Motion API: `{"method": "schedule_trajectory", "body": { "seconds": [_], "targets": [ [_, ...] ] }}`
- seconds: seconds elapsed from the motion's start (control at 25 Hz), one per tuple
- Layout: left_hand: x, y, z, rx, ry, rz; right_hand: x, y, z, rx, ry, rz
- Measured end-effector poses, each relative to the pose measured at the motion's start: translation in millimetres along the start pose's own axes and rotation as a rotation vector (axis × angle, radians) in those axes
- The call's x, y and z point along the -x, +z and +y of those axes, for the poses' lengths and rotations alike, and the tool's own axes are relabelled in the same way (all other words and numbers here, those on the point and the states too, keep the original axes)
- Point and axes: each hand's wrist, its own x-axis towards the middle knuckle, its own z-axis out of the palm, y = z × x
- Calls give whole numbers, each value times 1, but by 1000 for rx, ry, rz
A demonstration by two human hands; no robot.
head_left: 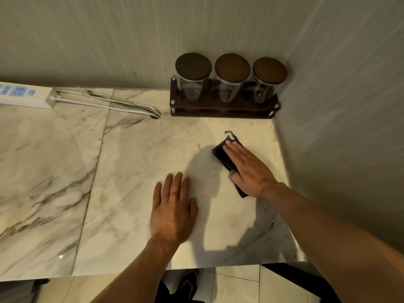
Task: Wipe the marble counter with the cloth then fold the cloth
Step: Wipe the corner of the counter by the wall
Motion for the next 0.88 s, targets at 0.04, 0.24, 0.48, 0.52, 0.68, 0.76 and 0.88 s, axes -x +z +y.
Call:
{"method": "schedule_trajectory", "body": {
  "seconds": [0.04, 0.24, 0.48, 0.52, 0.68, 0.76, 0.88],
  "targets": [
    [0, 0, 0, -4, 4, 2, -6, -1, 2, -5, 22, 12],
    [0, 1, -2, -2, 20, 11, -32, -5, 14, -44, 169, 74],
    [-1, -1, -2, 5, 14, 13, -48, -7, 17, -90, 422, 175],
    [-1, -1, -2, 3, 14, 12, -49, -7, 16, -97, 464, 181],
    [-1, 0, -2, 5, 16, 15, -48, -7, 12, -138, 621, 245],
    [-1, 1, -3, -5, 14, 12, -47, -6, 9, -151, 694, 276],
    [-1, 3, -4, -6, 16, 14, -46, -5, 3, -194, 792, 298]
  ]
}}
